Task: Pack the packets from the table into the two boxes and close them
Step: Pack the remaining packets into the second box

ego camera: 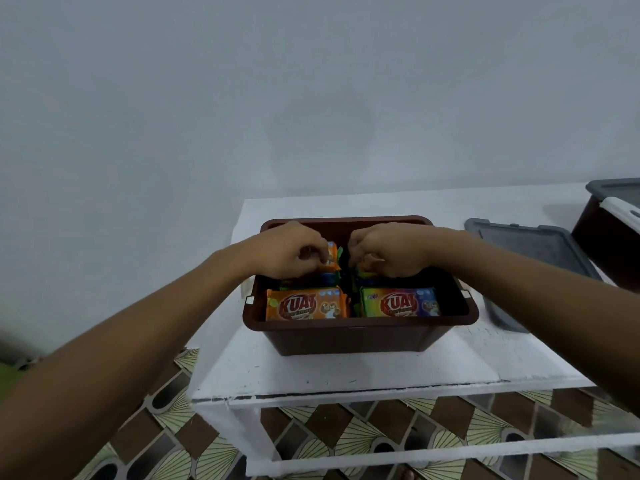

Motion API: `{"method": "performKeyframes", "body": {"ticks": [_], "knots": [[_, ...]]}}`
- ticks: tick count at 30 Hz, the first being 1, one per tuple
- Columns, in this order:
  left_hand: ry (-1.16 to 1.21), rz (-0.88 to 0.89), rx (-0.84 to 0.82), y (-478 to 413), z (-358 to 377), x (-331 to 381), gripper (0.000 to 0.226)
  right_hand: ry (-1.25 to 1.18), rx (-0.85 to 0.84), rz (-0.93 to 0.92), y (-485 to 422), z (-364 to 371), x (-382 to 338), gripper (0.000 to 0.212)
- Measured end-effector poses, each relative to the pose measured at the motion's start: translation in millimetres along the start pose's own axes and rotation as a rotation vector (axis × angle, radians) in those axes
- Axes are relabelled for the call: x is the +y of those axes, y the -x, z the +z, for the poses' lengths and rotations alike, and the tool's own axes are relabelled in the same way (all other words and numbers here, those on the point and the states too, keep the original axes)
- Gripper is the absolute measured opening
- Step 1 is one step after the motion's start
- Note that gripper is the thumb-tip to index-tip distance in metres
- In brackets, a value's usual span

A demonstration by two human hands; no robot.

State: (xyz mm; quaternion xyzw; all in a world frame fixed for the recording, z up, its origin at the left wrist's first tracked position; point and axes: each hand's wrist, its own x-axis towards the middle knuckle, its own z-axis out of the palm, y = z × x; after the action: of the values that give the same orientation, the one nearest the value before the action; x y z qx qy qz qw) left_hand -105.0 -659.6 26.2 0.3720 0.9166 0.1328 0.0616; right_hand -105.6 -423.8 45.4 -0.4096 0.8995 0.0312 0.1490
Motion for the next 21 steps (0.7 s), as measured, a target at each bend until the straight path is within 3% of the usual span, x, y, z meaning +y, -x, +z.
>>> {"method": "performKeyframes", "body": {"ticks": [2,7,12,21], "knots": [[0.1,0.022,-0.104,1,3,11,0.026,-0.137,0.051,-0.045,9,1,-6,0.032],[0.216,-0.136,-0.442,-3,16,28,0.035,-0.25,-0.169,-0.006,17,24,-21,0.031],[0.202,-0.194,-0.44,-2,18,26,0.023,-0.299,-0.146,0.03,27,32,-10,0.03],[0.198,-0.181,-0.463,0,8,27,0.03,-0.481,-0.15,0.063,28,31,-10,0.041]]}}
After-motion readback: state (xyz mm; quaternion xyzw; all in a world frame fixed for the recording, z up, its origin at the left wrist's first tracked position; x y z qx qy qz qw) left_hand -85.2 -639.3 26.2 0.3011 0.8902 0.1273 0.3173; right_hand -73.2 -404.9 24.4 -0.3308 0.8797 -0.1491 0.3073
